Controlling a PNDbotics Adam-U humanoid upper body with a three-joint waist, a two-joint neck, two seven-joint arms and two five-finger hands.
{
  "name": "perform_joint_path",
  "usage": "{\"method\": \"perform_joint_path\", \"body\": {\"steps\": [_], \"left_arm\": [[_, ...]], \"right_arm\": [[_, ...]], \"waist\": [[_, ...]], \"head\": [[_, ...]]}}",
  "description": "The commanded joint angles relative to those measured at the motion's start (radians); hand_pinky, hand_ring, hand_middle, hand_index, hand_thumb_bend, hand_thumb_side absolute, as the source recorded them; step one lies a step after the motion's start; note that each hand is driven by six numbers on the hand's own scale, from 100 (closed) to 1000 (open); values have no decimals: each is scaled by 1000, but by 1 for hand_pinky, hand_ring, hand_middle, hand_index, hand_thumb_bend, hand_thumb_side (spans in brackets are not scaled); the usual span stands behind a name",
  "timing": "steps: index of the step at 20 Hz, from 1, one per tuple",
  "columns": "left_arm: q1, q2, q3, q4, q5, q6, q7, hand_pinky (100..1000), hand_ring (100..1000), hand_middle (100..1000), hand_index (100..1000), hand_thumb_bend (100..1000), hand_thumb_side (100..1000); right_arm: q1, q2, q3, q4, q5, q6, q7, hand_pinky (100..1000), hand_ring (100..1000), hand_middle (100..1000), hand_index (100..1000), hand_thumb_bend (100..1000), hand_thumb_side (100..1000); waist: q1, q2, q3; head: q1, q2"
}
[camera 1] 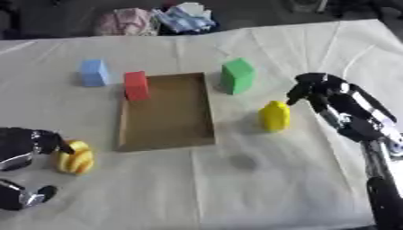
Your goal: Pick up objects on the table and place them in the box.
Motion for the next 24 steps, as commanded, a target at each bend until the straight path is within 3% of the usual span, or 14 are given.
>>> {"method": "perform_joint_path", "body": {"steps": [1, 6, 14, 24], "left_arm": [[-23, 8, 5, 5, -51, 32, 39, 744, 711, 744, 864, 387, 168], [-39, -11, -12, 54, -90, 53, 100, 743, 711, 743, 863, 391, 168], [-69, -46, -41, 145, -116, 14, 65, 746, 714, 745, 863, 409, 172], [-97, -84, -51, 209, -197, 41, 184, 744, 712, 741, 859, 429, 169]], "right_arm": [[-10, -17, 0, -9, 1, -1, 4, 843, 648, 655, 825, 100, 436], [-11, -17, 0, -8, 1, -2, 5, 843, 648, 655, 824, 100, 436], [-12, -16, 2, -7, 0, -2, 7, 843, 648, 655, 824, 100, 435], [-14, -15, 4, -6, 0, -3, 9, 843, 648, 655, 824, 100, 435]], "waist": [[13, -29, -1], [13, -28, -5], [12, -29, -12], [12, -26, -18]], "head": [[-1, 4], [-1, 4], [-1, 4], [0, 4]]}}
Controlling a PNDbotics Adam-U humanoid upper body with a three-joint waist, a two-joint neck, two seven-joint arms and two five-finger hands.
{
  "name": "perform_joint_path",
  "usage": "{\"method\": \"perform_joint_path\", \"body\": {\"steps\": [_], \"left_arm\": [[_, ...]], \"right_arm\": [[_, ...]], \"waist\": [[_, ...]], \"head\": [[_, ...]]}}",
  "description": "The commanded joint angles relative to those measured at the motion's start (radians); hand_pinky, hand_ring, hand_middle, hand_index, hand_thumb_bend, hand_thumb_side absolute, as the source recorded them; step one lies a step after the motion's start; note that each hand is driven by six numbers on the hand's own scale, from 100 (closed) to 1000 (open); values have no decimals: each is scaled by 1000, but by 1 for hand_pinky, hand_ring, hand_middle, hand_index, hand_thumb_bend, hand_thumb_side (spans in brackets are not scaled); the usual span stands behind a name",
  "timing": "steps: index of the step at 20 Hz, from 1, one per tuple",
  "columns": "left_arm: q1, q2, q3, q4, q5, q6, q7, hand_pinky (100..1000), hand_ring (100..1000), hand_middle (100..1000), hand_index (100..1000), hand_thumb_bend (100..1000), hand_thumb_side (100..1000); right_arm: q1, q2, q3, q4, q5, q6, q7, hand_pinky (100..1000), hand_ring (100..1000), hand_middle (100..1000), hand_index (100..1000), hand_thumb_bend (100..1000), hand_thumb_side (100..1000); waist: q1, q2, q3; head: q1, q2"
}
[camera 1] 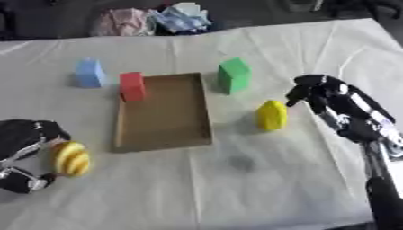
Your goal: Pick up objects on the table and place them in the box.
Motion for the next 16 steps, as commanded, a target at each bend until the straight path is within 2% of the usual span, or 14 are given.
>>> {"method": "perform_joint_path", "body": {"steps": [1, 6, 10, 14, 16], "left_arm": [[-16, 8, -2, 18, -12, -2, 22, 745, 712, 741, 859, 421, 169], [-31, -15, -14, 57, 4, -31, 26, 735, 691, 717, 840, 387, 164], [-42, -28, -16, 77, 10, -39, 65, 702, 644, 661, 798, 331, 165], [-46, -35, -13, 86, 4, -28, 127, 613, 546, 550, 717, 269, 163], [-46, -37, -11, 80, 5, -19, 164, 546, 479, 474, 654, 201, 161]], "right_arm": [[-15, -14, 1, -11, -1, -1, 4, 843, 648, 655, 824, 100, 435], [-16, -13, 2, -10, -1, -2, 4, 843, 648, 655, 824, 100, 436], [-16, -12, 2, -10, -1, -2, 5, 843, 648, 655, 824, 100, 437], [-15, -11, 1, -10, -1, -1, 4, 843, 647, 655, 824, 100, 439], [-15, -11, 1, -10, -1, 0, 4, 843, 647, 655, 824, 100, 440]], "waist": [[11, -25, -3], [10, -23, -7], [9, -22, -10], [10, -21, -12], [10, -21, -13]], "head": [[1, 4], [5, 4], [6, 4], [7, 4], [7, 4]]}}
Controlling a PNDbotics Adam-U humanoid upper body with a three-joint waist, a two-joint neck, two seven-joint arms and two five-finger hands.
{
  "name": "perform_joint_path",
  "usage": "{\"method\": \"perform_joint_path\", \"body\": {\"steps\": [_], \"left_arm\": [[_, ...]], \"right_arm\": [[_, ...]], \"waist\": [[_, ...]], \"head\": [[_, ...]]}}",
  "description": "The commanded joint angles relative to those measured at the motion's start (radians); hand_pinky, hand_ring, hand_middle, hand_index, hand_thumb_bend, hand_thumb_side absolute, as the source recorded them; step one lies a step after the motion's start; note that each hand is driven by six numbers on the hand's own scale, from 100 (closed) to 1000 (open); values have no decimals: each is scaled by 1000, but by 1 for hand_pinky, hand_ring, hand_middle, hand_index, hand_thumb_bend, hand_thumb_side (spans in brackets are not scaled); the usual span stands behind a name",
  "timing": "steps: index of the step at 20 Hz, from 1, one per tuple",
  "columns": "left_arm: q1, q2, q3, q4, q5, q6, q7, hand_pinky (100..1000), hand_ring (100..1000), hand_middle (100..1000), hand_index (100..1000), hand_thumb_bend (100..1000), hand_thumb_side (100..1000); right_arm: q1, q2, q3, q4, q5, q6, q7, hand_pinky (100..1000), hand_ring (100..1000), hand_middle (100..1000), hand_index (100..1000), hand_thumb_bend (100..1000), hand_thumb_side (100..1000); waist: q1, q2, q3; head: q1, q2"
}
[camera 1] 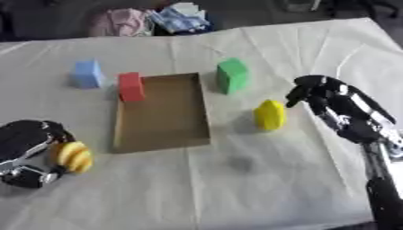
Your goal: Pick up objects on the table and place them in the box.
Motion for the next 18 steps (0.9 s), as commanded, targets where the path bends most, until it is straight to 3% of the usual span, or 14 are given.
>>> {"method": "perform_joint_path", "body": {"steps": [1, 5, 11, 18], "left_arm": [[-10, 14, 13, -15, 5, 12, 55, 504, 437, 424, 604, 159, 159], [-3, 24, 27, -66, 42, 20, 79, 459, 374, 352, 534, 122, 156], [-17, 75, 56, -209, 121, 30, 29, 461, 373, 350, 534, 100, 155], [-141, 76, 29, -260, 200, 42, -49, 485, 394, 371, 556, 100, 154]], "right_arm": [[-14, -11, -3, -11, -1, -1, 1, 843, 648, 655, 824, 100, 441], [-13, -12, -5, -11, -1, 0, 0, 844, 647, 655, 824, 100, 441], [-12, -13, -6, -12, 0, 1, -1, 844, 647, 655, 824, 100, 441], [-13, -9, 0, -12, -2, 2, 4, 844, 647, 655, 824, 100, 439]], "waist": [[11, -21, -1], [12, -21, 0], [14, -23, -2], [13, -27, -14]], "head": [[0, 4], [-2, 4], [-8, 4], [0, 4]]}}
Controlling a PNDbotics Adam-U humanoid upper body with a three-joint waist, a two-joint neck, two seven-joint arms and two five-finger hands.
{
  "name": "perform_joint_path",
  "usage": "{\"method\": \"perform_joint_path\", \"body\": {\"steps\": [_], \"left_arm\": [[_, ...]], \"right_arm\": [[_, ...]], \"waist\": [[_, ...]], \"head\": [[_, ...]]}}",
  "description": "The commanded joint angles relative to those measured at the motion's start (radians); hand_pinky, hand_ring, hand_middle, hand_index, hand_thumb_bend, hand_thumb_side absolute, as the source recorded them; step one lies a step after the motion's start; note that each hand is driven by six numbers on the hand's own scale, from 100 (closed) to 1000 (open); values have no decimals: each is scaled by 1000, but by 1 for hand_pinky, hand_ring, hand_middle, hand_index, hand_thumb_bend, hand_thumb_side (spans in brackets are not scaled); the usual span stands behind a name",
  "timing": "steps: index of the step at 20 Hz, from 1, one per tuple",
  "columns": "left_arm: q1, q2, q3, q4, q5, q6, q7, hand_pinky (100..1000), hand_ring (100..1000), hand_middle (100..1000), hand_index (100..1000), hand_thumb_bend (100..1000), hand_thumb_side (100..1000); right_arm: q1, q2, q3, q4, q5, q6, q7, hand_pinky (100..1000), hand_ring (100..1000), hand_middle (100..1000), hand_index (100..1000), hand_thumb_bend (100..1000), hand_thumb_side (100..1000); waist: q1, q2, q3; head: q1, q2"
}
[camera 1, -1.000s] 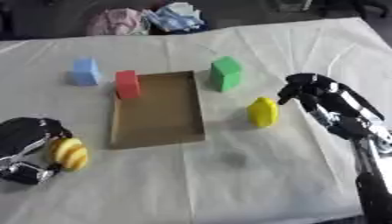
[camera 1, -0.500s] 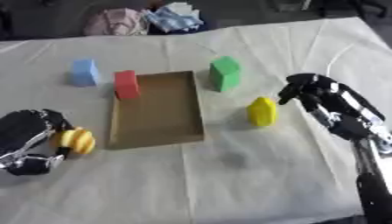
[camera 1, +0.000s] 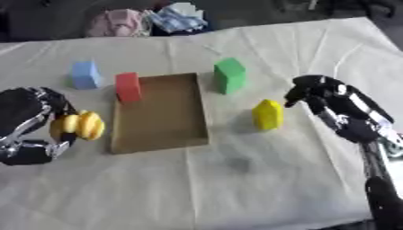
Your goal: Pick up objects on the table and place them in the box.
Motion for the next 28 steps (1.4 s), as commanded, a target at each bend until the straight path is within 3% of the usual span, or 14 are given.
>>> {"method": "perform_joint_path", "body": {"steps": [1, 12, 21, 28], "left_arm": [[-55, 18, -14, -5, 19, 0, -39, 487, 396, 373, 557, 102, 154], [-232, -136, -140, 186, -38, -45, -101, 537, 444, 423, 612, 102, 165], [-300, -242, -207, 298, -86, -89, -106, 574, 486, 470, 658, 104, 171], [-324, -292, -231, 385, -117, -106, -86, 636, 570, 563, 731, 122, 164]], "right_arm": [[-14, -8, 1, -11, -3, 0, 5, 844, 647, 655, 824, 100, 439], [-30, 2, 15, -10, -12, 1, 18, 844, 647, 654, 824, 100, 435], [-47, 12, 29, -9, -17, -1, 31, 845, 646, 654, 824, 100, 432], [-55, 14, 34, -7, -16, -3, 36, 844, 645, 654, 825, 100, 430]], "waist": [[12, -27, -5], [5, -22, -37], [1, -12, -67], [-1, -7, -83]], "head": [[5, 4], [19, 4], [38, 4], [45, 4]]}}
